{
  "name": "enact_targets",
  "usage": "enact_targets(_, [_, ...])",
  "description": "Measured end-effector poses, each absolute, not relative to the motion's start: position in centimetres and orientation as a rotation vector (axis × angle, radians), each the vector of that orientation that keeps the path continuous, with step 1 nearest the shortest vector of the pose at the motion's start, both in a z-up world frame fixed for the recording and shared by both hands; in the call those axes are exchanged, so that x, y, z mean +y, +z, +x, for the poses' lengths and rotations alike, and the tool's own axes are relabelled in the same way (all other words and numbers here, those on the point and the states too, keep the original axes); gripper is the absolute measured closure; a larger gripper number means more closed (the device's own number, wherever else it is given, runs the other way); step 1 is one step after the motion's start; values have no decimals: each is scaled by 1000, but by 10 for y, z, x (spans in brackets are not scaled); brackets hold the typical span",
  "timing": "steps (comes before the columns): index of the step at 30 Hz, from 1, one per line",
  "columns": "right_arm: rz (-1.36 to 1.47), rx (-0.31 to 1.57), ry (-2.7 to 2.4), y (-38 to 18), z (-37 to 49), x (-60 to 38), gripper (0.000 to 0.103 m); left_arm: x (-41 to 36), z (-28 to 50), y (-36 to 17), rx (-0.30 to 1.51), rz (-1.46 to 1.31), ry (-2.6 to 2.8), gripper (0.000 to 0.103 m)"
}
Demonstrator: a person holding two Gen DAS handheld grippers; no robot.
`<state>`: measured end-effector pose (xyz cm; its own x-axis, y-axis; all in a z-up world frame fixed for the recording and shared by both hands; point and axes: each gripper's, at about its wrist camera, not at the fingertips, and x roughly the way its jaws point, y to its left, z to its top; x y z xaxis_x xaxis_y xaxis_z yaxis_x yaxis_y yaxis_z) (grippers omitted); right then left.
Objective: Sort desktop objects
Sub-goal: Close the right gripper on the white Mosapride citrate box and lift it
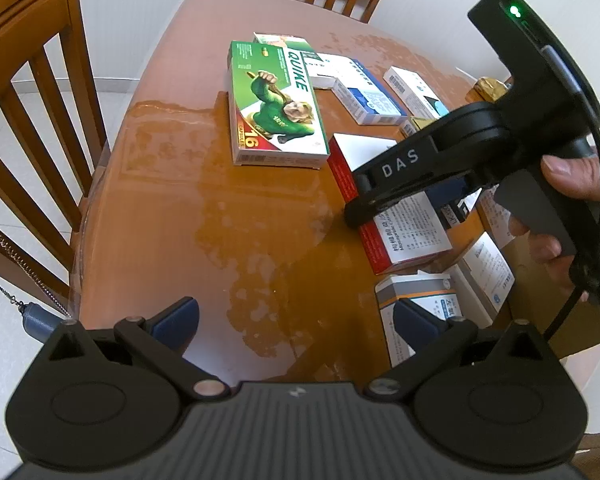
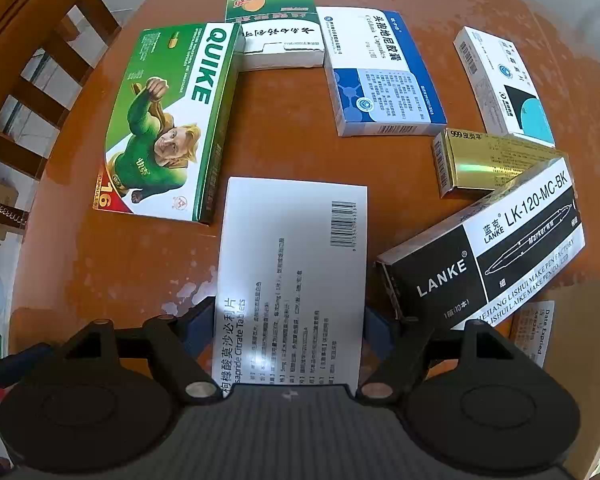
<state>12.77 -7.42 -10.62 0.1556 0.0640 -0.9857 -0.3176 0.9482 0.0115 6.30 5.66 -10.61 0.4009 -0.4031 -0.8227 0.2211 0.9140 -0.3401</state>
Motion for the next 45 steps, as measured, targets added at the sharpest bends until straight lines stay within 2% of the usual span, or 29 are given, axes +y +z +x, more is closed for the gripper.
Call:
enact_targets(21, [-233, 1352, 289, -112, 103, -82, 24, 52, 60, -102, 1078, -169, -403, 0])
enact_targets(27, [-228, 1322, 309, -95, 125, -69, 24, 46, 56, -98, 1073, -161, -404, 0])
enact_targets(45, [-190, 1237, 395, -37, 86, -87, 24, 30, 35, -76, 1023, -132, -373, 0])
